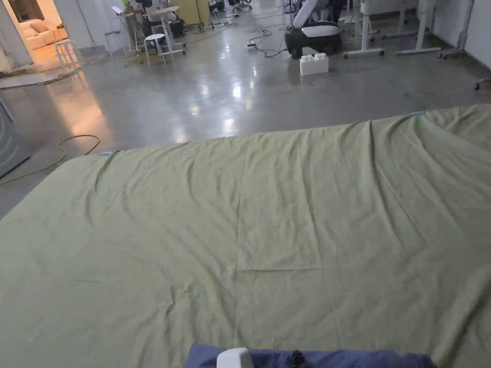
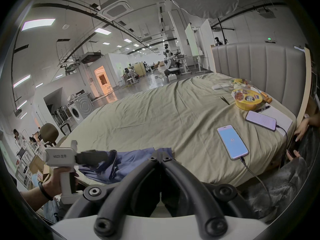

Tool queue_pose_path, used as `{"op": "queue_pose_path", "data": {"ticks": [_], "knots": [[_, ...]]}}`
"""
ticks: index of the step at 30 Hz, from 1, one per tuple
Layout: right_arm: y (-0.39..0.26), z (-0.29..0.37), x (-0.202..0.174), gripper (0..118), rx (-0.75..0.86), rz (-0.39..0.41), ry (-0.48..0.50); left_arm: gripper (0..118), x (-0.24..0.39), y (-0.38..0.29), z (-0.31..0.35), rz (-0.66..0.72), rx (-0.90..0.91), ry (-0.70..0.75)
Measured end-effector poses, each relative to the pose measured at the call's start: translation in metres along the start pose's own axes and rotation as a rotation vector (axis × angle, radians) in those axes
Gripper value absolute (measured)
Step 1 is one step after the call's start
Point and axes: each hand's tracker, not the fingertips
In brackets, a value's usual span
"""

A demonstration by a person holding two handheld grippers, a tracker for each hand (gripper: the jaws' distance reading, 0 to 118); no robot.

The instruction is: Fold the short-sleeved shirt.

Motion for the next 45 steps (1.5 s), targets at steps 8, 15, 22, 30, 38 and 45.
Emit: {"op": "queue_pose_path", "data": {"ticks": [8,15,22,30,38,45], "knots": [[-0.007,-0.002,0.003,0,-0.010,-0.014,0.030,2,-0.044,0.002,0.011,0.242,0.038,-0.010],[-0.009,-0.001,0.000,0,-0.025,-0.016,0.024,0,-0.027,-0.034,-0.060,0.181,-0.143,-0.042],[-0.003,-0.011,-0.011,0,-0.027,0.028,0.043,54,-0.070,0.020,0.044,0.288,0.116,-0.131],[-0.001,-0.017,-0.025,0,-0.041,0.093,0.068,92,-0.179,0.003,0.047,0.669,0.081,-0.061],[0.002,-0.003,-0.020,0,-0.042,0.096,0.039,9,-0.170,-0.020,0.020,0.756,0.099,-0.098],[-0.001,-0.009,-0.009,0,-0.034,0.039,0.049,9,-0.147,0.048,0.133,0.322,0.243,0.158]]}}
